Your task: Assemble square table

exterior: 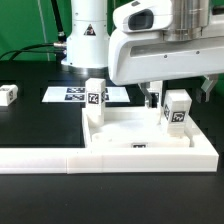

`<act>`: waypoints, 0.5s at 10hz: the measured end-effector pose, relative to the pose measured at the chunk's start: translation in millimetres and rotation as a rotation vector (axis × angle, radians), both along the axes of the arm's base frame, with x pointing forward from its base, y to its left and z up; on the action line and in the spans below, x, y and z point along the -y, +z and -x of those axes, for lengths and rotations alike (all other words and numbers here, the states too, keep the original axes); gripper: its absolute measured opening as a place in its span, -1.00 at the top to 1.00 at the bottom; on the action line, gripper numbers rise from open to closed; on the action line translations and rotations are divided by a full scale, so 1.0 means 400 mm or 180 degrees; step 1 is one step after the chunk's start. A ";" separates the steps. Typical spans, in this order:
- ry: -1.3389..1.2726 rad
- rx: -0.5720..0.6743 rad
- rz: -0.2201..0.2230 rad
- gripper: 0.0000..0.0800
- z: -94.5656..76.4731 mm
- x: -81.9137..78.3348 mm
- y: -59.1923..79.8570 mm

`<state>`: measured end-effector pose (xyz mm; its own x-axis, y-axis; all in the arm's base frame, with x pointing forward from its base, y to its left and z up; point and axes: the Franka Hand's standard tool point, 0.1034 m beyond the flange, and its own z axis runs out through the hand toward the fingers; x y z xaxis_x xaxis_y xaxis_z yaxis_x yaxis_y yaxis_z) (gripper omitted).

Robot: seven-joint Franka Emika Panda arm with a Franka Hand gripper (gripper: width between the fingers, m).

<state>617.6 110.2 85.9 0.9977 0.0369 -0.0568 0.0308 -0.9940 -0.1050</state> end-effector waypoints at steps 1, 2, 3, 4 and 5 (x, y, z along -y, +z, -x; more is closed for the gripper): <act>0.0000 0.0001 0.0000 -0.29 0.000 0.000 0.000; -0.0001 0.0002 0.0000 -0.29 0.000 0.000 0.000; -0.0001 0.0000 0.0001 0.06 0.001 0.001 -0.001; -0.0003 0.0000 0.0001 0.27 0.001 0.001 -0.002; -0.0043 -0.0004 0.0002 0.27 0.001 0.001 -0.002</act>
Offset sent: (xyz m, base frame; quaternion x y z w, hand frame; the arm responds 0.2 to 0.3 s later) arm 0.0000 0.0000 0.0000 0.0000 0.0000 0.0000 1.0000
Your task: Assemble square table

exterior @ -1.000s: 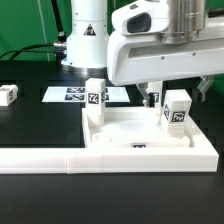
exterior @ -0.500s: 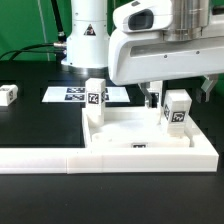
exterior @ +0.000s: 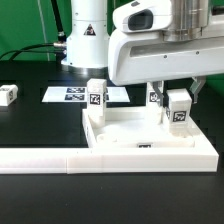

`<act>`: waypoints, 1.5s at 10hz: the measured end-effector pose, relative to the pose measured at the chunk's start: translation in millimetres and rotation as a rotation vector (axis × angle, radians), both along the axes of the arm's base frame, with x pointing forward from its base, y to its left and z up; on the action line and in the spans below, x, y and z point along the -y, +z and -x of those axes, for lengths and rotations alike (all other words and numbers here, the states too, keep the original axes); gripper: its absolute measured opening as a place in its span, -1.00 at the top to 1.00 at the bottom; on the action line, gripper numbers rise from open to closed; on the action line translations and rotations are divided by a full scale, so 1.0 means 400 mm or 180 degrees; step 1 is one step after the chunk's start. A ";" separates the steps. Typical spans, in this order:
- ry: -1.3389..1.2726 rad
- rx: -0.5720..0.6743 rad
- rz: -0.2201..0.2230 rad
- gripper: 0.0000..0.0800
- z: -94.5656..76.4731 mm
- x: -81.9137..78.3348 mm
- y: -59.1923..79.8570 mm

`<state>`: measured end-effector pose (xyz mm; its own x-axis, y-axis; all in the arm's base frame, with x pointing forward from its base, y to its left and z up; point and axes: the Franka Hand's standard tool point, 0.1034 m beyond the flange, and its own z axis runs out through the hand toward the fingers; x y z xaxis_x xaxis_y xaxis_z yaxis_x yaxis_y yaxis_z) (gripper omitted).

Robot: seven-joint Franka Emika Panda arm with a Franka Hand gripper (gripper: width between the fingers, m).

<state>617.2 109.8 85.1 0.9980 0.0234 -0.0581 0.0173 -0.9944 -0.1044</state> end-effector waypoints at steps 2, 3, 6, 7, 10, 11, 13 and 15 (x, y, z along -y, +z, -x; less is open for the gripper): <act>-0.0047 0.0021 0.0004 0.27 0.000 0.001 -0.002; -0.0290 0.0090 0.0011 0.27 0.004 -0.002 -0.003; -0.1138 0.0166 0.0046 0.27 0.018 -0.009 -0.003; -0.1435 0.0170 0.0055 0.27 0.020 -0.008 -0.002; -0.2291 0.0121 0.0072 0.27 0.027 -0.009 -0.003; -0.2488 0.0108 0.0073 0.27 0.027 -0.012 -0.004; -0.3102 0.0040 0.0056 0.27 0.027 -0.016 -0.004; -0.3714 -0.0052 0.0035 0.27 0.028 -0.025 -0.006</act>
Offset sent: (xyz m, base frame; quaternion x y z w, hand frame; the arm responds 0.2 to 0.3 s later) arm -0.0240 0.0022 -0.0038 -0.0084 0.0459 0.2231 0.9737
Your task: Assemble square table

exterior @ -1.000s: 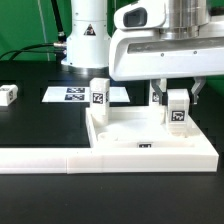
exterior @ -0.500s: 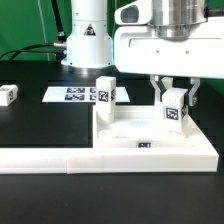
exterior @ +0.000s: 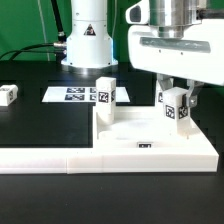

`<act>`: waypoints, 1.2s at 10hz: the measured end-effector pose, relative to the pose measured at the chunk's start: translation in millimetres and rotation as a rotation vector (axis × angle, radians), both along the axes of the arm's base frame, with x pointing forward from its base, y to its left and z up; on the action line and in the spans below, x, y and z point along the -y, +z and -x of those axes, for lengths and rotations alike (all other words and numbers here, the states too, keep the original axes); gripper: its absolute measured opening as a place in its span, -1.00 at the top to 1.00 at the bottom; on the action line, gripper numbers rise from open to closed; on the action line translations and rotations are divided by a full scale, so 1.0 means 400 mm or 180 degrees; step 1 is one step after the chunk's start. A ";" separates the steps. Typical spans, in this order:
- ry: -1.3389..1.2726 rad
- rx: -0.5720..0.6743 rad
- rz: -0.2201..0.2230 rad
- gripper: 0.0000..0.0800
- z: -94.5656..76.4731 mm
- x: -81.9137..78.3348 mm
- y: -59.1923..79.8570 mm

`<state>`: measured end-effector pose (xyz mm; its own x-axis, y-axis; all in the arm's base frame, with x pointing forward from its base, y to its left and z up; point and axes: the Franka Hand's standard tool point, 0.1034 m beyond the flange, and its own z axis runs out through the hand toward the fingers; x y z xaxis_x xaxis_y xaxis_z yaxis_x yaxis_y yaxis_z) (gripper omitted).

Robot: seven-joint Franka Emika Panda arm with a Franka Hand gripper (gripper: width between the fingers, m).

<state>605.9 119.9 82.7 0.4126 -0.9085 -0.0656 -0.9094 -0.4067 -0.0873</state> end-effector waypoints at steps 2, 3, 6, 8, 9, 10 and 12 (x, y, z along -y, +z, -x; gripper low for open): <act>-0.0448 -0.0051 -0.0042 0.27 0.001 -0.009 -0.004; -0.0664 -0.0073 -0.0058 0.27 0.002 -0.013 -0.006; -0.1101 -0.0118 -0.0123 0.27 0.000 -0.017 -0.007; -0.0934 -0.0103 -0.0118 0.27 0.001 -0.018 -0.007; -0.0748 -0.0087 -0.0108 -0.15 0.002 -0.017 -0.008; -0.0644 -0.0078 -0.0102 -0.51 0.002 -0.017 -0.008; -0.0051 -0.0024 -0.0067 -0.59 0.004 -0.016 -0.012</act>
Offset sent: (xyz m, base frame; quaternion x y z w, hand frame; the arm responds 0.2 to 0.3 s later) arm 0.0048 0.0055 -0.0045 -0.0004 0.0028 0.1623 0.9867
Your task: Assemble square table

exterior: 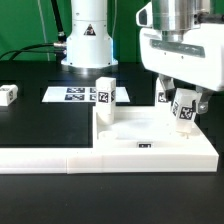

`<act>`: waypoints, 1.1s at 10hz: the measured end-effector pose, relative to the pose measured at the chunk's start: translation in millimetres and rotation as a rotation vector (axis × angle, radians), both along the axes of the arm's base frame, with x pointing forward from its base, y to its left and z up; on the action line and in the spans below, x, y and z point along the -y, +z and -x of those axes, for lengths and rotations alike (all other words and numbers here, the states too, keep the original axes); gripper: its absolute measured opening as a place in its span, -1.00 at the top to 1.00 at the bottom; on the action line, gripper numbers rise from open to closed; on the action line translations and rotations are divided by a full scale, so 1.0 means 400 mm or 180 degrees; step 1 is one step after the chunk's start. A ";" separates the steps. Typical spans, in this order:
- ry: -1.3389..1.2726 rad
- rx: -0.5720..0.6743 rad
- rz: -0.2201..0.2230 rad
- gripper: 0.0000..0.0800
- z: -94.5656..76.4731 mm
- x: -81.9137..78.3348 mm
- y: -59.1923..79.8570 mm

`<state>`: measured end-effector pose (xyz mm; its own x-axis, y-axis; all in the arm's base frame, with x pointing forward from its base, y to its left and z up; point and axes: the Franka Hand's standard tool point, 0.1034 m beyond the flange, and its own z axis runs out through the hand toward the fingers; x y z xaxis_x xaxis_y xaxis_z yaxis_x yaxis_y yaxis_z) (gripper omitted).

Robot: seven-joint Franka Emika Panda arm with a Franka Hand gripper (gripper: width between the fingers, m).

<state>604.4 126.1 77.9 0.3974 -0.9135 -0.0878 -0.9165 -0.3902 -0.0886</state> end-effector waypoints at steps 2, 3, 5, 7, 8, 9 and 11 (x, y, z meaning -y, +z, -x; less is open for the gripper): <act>0.0560 0.0065 0.0028 -0.62 0.000 0.000 -0.002; 0.0801 0.0093 0.0039 -0.62 0.000 0.001 -0.002; 0.1320 0.0153 0.0065 -0.62 0.000 0.001 -0.002; 0.1948 0.0140 0.0153 -0.62 0.002 -0.001 0.002; 0.2495 0.0163 0.0247 -0.62 0.001 0.001 0.004; 0.2741 0.0174 0.0285 -0.62 0.001 0.000 0.004; 0.3328 0.0207 0.0347 -0.62 0.001 0.002 0.004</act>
Offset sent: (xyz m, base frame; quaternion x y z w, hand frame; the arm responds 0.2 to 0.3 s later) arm 0.0000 0.0000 0.0000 0.0000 0.0000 -0.1296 0.9916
